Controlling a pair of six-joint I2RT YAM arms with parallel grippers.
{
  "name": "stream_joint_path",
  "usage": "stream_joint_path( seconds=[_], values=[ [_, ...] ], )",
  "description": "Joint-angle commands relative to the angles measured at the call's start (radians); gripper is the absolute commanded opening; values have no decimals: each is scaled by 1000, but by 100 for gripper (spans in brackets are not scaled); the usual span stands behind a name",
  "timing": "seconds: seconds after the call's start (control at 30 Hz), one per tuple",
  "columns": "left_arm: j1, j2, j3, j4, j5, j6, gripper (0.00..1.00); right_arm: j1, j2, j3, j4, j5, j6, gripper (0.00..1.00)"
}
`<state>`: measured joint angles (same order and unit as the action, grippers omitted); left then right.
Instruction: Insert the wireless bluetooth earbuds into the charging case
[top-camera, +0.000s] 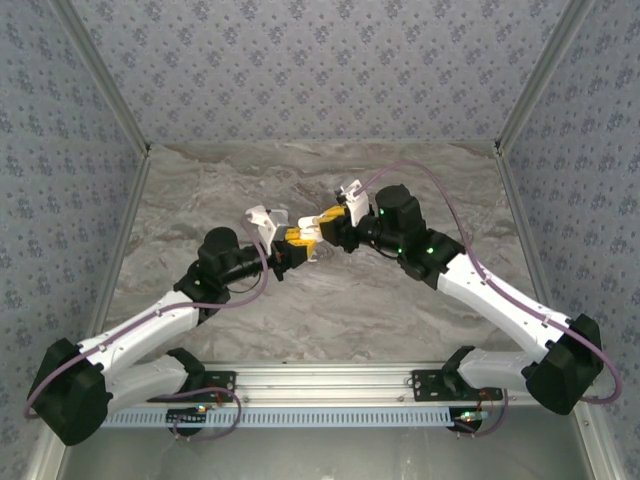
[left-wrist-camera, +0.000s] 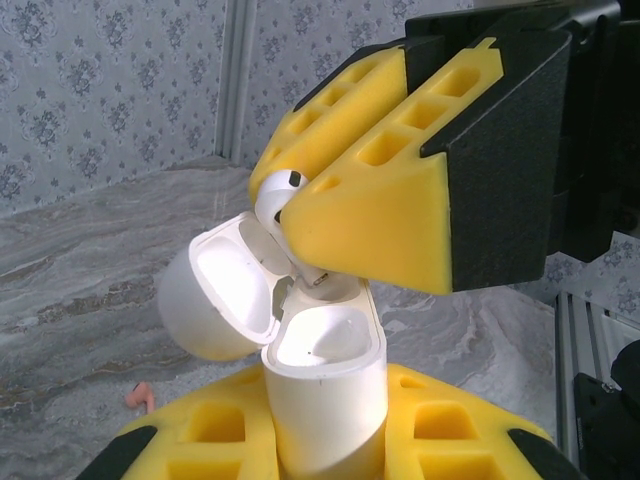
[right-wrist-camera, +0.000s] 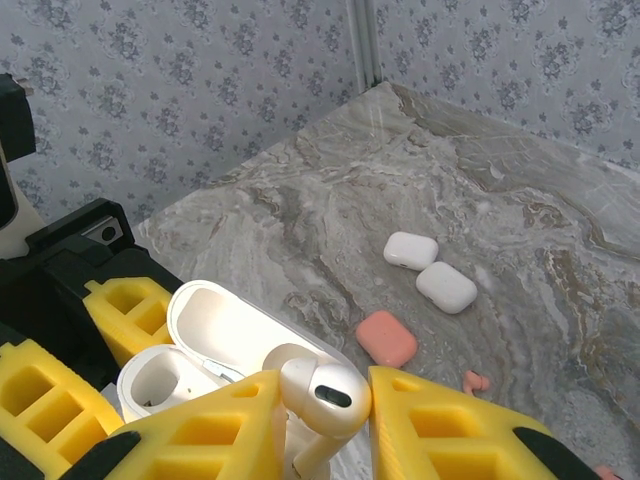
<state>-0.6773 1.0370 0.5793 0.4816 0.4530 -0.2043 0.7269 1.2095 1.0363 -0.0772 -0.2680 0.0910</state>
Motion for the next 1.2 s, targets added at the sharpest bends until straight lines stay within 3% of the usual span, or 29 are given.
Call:
stream_joint_path(
  seconds=[0.0,1.17],
  values=[
    [-8,6,29,66,-21,-3,2,25,-24,-17,-28,12,-20,28],
    [-19,51,43,111,-15,38,2,13,-39,19,7,81,-7,28]
  ],
)
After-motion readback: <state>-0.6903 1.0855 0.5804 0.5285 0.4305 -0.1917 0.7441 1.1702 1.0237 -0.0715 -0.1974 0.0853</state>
